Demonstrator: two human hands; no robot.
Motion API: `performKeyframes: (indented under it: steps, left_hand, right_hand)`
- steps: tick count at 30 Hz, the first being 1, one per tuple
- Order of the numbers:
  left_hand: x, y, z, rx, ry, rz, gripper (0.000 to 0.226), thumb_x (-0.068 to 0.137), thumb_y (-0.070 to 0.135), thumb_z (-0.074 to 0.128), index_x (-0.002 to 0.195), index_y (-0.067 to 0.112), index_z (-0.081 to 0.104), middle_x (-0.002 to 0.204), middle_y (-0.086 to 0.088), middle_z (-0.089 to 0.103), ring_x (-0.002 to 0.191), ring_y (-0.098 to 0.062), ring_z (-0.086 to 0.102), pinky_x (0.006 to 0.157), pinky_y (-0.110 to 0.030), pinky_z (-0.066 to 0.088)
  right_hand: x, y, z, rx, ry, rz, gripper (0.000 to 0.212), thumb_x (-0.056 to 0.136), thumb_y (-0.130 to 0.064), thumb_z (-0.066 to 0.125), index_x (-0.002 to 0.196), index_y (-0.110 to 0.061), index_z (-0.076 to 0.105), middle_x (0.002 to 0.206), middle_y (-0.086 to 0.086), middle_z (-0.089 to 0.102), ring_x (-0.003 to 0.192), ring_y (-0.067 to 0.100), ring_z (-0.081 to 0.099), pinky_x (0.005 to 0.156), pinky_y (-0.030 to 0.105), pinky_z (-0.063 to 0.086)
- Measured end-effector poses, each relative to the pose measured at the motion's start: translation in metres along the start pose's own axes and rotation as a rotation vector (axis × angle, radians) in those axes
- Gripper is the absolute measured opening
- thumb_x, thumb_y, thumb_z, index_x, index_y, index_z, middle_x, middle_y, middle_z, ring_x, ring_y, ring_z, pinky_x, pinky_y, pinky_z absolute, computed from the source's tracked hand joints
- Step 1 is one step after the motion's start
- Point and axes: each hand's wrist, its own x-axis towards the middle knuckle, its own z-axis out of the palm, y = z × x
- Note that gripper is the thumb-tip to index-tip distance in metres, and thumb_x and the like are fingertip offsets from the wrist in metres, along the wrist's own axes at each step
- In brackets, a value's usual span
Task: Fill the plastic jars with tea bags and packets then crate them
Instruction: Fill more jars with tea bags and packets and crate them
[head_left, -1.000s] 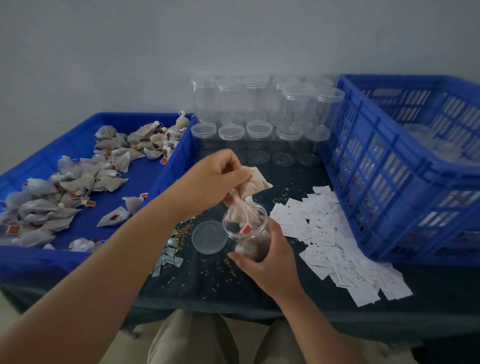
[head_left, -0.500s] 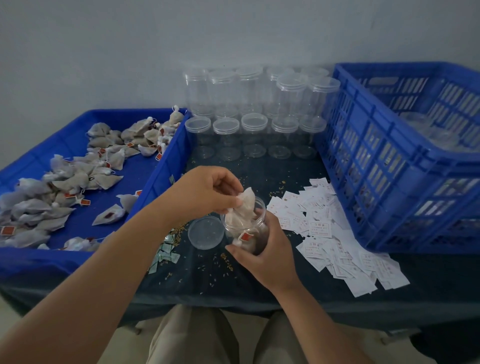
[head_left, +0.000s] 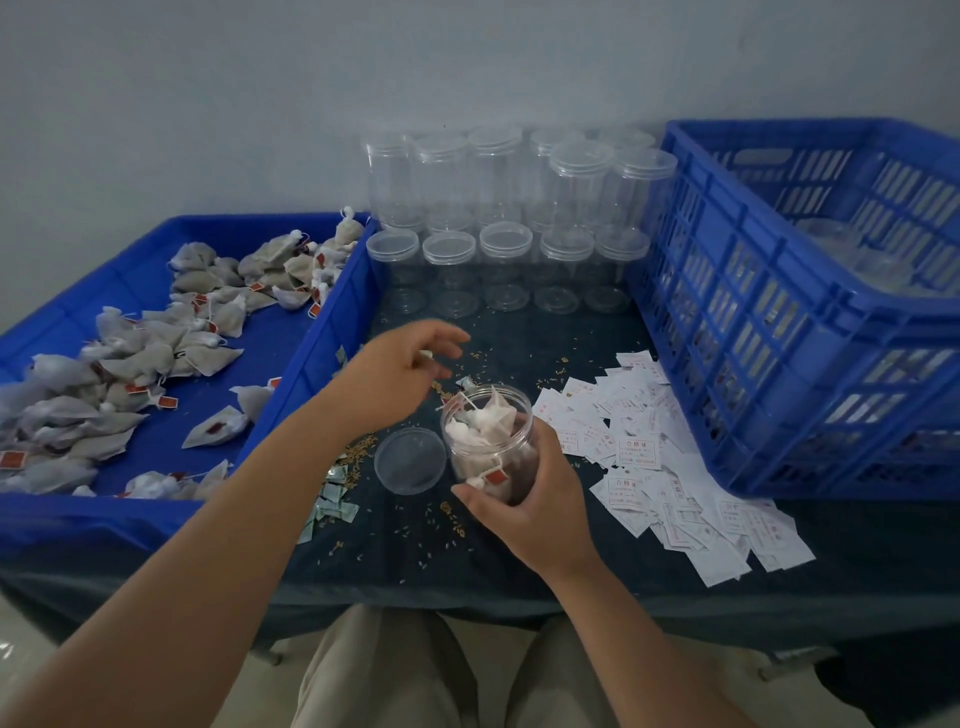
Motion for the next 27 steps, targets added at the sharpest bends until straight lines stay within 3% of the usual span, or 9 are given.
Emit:
performKeyframes:
  steps: [2,3,5,7,13,15,18,23,27]
  left_hand:
    - [0.003,-0.017,0.011,0.164,-0.289,-0.014,0.056,0.098,0.004,0.067,0.137,0.044,0.057,0.138,0.022,0.061,0.114,0.005,0.061,0.088,-0.012,0.049]
    - [0.003,-0.022,0.018,0.260,-0.372,-0.009,0.045,0.096,0.013,0.073,0.127,0.044,0.062,0.127,0.024,0.064,0.112,0.001,0.062,0.087,-0.009,0.044]
    - [0.004,-0.028,0.033,0.363,-0.336,-0.025,0.025,0.094,0.021,0.075,0.092,0.042,0.063,0.096,0.022,0.066,0.096,-0.008,0.066,0.072,-0.007,0.041]
    - [0.007,-0.036,0.043,0.267,-0.188,-0.043,0.033,0.093,0.012,0.071,0.078,0.041,0.064,0.083,0.019,0.070,0.082,-0.004,0.067,0.069,-0.016,0.045]
    - [0.004,-0.021,0.019,-0.167,0.254,-0.090,0.014,0.100,0.027,0.068,0.096,0.039,0.074,0.084,0.017,0.075,0.062,0.002,0.064,0.053,-0.013,0.047]
    - [0.003,-0.006,0.003,-0.290,0.287,-0.078,0.014,0.102,0.029,0.065,0.097,0.039,0.074,0.088,0.010,0.077,0.072,-0.004,0.070,0.066,-0.027,0.059]
    - [0.001,0.015,-0.013,-0.237,0.225,-0.032,0.010,0.105,0.032,0.062,0.101,0.036,0.070,0.100,0.009,0.076,0.098,-0.020,0.074,0.091,-0.050,0.062]
    - [-0.009,0.044,-0.014,-0.206,0.122,0.035,0.012,0.098,0.025,0.071,0.106,0.032,0.066,0.098,0.018,0.075,0.088,-0.006,0.076,0.070,-0.025,0.063]
    - [-0.015,0.044,-0.011,0.131,-0.205,-0.043,0.045,0.095,0.021,0.075,0.132,0.040,0.058,0.117,0.022,0.069,0.102,0.003,0.070,0.088,-0.024,0.061]
  right_hand:
    - [0.000,-0.001,0.000,0.000,0.009,0.005,0.078,0.068,-0.057,0.092,0.133,-0.044,0.052,0.125,-0.021,0.068,0.115,0.004,0.069,0.094,0.023,0.057]
    - [0.000,-0.001,0.000,0.004,0.012,0.007,0.078,0.068,-0.058,0.092,0.134,-0.041,0.053,0.126,-0.022,0.068,0.116,0.004,0.068,0.095,0.023,0.057]
    - [0.000,-0.002,0.000,0.015,0.018,0.012,0.078,0.068,-0.058,0.092,0.134,-0.041,0.054,0.126,-0.021,0.069,0.116,0.004,0.068,0.095,0.024,0.057]
    - [0.001,-0.003,0.000,0.029,0.024,0.012,0.076,0.068,-0.056,0.092,0.133,-0.044,0.054,0.126,-0.021,0.069,0.117,0.005,0.069,0.094,0.022,0.056]
    - [0.001,0.001,0.000,0.015,0.010,0.034,0.079,0.067,-0.062,0.091,0.133,-0.037,0.055,0.124,-0.020,0.070,0.115,0.005,0.069,0.094,0.023,0.057]
    - [0.002,0.003,0.001,-0.016,0.002,0.029,0.078,0.067,-0.063,0.091,0.131,-0.038,0.055,0.123,-0.023,0.068,0.114,0.002,0.068,0.092,0.019,0.056]
    - [0.003,0.002,0.002,-0.031,0.003,0.028,0.074,0.067,-0.062,0.092,0.128,-0.047,0.053,0.122,-0.025,0.067,0.112,0.000,0.068,0.087,0.011,0.053]
    - [0.003,0.001,0.002,-0.007,0.021,0.037,0.069,0.066,-0.062,0.091,0.123,-0.052,0.052,0.116,-0.024,0.069,0.105,0.002,0.070,0.081,0.010,0.052]
    - [0.002,0.000,0.002,-0.030,0.031,0.009,0.065,0.068,-0.065,0.089,0.118,-0.060,0.048,0.113,-0.025,0.067,0.103,0.003,0.069,0.080,0.010,0.052]
